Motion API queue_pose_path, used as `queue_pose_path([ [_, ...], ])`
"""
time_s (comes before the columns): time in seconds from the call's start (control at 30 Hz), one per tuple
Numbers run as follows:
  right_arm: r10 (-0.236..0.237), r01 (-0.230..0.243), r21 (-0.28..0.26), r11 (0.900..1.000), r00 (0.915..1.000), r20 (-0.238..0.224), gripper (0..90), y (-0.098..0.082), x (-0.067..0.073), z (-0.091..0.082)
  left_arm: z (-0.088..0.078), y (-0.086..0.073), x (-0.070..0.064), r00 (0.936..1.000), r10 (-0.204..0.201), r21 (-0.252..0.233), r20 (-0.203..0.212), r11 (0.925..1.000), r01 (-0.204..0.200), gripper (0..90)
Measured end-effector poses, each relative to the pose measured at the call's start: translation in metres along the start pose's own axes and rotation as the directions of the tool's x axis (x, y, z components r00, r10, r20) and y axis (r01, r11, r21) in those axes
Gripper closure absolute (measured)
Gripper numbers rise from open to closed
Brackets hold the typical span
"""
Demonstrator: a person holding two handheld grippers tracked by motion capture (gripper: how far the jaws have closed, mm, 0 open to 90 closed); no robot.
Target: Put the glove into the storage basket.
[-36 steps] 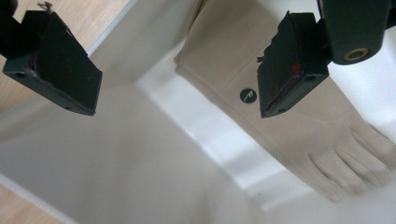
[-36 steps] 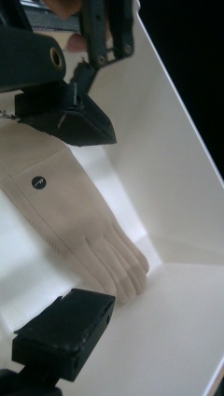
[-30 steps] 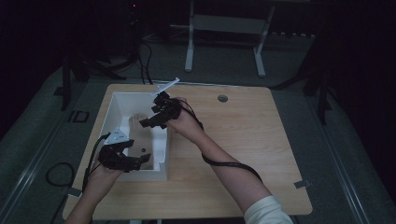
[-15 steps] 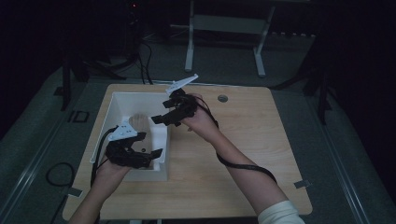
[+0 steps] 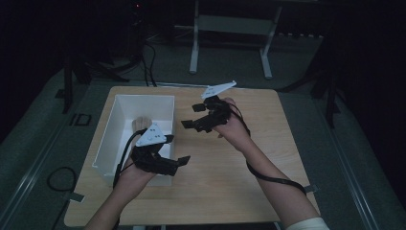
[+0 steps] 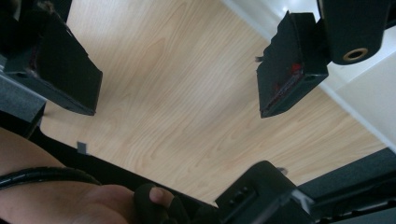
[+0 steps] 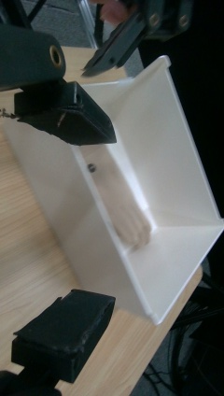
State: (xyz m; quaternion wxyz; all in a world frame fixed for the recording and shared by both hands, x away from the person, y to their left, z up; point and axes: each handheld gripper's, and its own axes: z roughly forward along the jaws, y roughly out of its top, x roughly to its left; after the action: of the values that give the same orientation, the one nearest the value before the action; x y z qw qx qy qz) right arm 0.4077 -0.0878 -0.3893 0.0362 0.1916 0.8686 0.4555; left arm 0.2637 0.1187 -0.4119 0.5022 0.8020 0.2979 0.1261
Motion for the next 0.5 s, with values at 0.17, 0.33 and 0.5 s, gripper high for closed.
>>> queue_pose_path([
  [0.17,0.005,-0.005,0.015,1.0,0.9997,0.023,18.2,-0.023,-0.009,-0.015,0.014,0.004,-0.011,0.9993,0.029,0.016,0.022,0.9994,-0.029,14.8],
  [0.33,0.018,-0.018,0.004,1.0,0.9993,0.033,18.2,-0.04,-0.014,-0.028,0.032,0.006,-0.023,0.9967,0.066,0.026,0.047,0.9974,-0.068,14.7],
  [0.5,0.026,-0.027,0.005,1.0,0.9985,0.048,18.2,-0.057,-0.017,-0.038,0.051,0.005,-0.032,0.9944,0.076,0.011,0.073,0.997,-0.077,14.5],
])
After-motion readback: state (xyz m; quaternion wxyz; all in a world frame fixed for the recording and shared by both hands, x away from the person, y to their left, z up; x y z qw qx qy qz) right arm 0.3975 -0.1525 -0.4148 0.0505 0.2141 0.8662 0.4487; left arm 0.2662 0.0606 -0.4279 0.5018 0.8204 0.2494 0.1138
